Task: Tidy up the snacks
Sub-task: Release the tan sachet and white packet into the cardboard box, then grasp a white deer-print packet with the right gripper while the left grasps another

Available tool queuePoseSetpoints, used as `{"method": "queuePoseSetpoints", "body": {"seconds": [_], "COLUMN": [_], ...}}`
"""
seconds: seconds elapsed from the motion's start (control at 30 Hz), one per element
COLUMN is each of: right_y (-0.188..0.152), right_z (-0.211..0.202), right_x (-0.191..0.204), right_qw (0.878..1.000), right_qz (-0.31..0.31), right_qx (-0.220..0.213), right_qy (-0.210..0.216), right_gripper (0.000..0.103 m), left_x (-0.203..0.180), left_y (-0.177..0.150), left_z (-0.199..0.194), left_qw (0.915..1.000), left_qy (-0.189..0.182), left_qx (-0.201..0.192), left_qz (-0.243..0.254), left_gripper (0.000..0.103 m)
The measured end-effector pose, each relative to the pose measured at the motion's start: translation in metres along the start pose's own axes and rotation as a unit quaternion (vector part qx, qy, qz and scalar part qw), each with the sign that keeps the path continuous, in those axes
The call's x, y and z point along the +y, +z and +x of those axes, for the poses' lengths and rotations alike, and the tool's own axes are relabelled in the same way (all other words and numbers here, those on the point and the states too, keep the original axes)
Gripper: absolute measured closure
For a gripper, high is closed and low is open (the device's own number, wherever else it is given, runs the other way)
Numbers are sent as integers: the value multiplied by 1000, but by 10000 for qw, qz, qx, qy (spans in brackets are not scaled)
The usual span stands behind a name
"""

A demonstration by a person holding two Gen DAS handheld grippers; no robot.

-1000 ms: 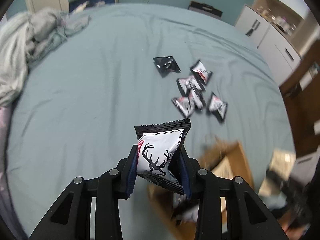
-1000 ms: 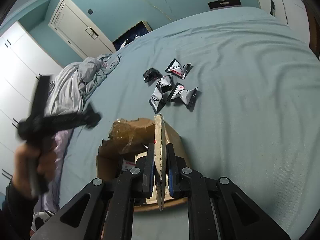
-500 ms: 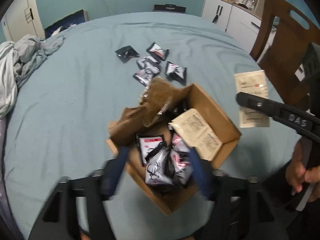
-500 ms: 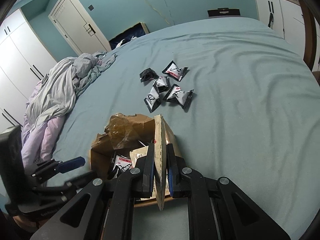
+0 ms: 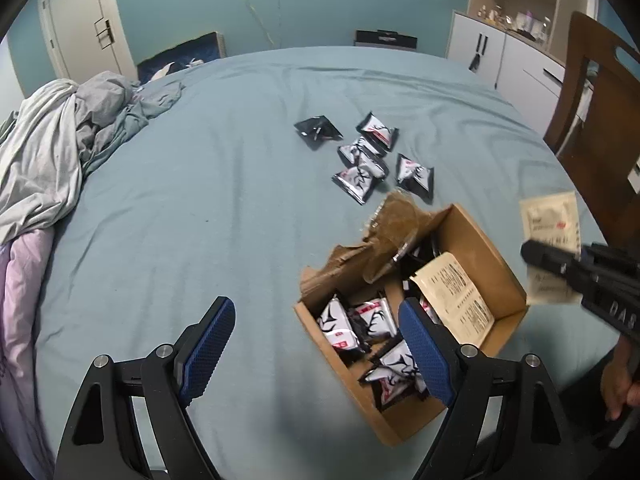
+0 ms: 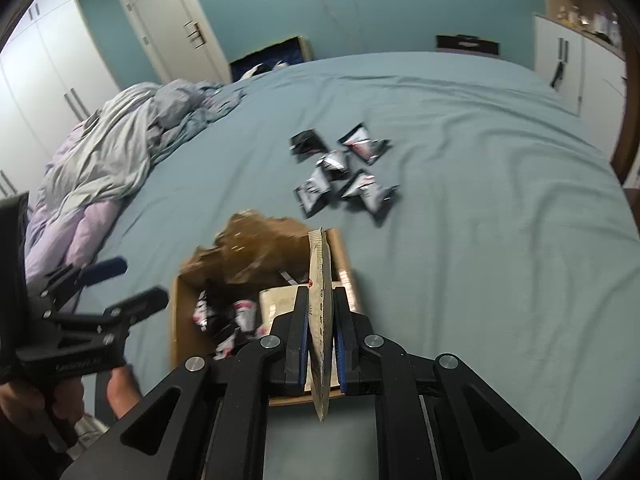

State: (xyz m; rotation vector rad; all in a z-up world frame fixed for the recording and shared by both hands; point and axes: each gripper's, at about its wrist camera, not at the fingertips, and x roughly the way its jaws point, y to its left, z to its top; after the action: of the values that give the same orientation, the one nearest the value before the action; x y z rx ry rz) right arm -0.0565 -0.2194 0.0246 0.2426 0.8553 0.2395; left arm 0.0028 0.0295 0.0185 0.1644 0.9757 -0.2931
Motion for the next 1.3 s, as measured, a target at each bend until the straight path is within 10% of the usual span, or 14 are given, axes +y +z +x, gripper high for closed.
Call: {"method": "queuePoseSetpoints", "body": {"seconds": [0.23, 0.33, 0.4, 1.3], "right_y": [8, 12, 14, 107], "right_z": [6, 5, 3, 83], "right_x": [17, 18, 13, -45], "right_qw": [9980, 9979, 9982, 9992], "right_qz": [-151, -145, -55, 110], "right_qx": [57, -46, -163, 366], "right_qy": [608, 627, 573, -89], "right_gripper": [90, 39, 22, 22], "left_x": [6, 6, 5, -3], "left_y": [3, 2, 2, 13], "left_z": [3, 3, 4, 13], "left_qw": [9997, 9997, 9997, 9997], "left_qy": [-119, -121, -109, -72], "left_qx": [56, 53, 68, 220], "left_qz": [-214, -208, -195, -50], "left_gripper": [18, 18, 18, 18]}}
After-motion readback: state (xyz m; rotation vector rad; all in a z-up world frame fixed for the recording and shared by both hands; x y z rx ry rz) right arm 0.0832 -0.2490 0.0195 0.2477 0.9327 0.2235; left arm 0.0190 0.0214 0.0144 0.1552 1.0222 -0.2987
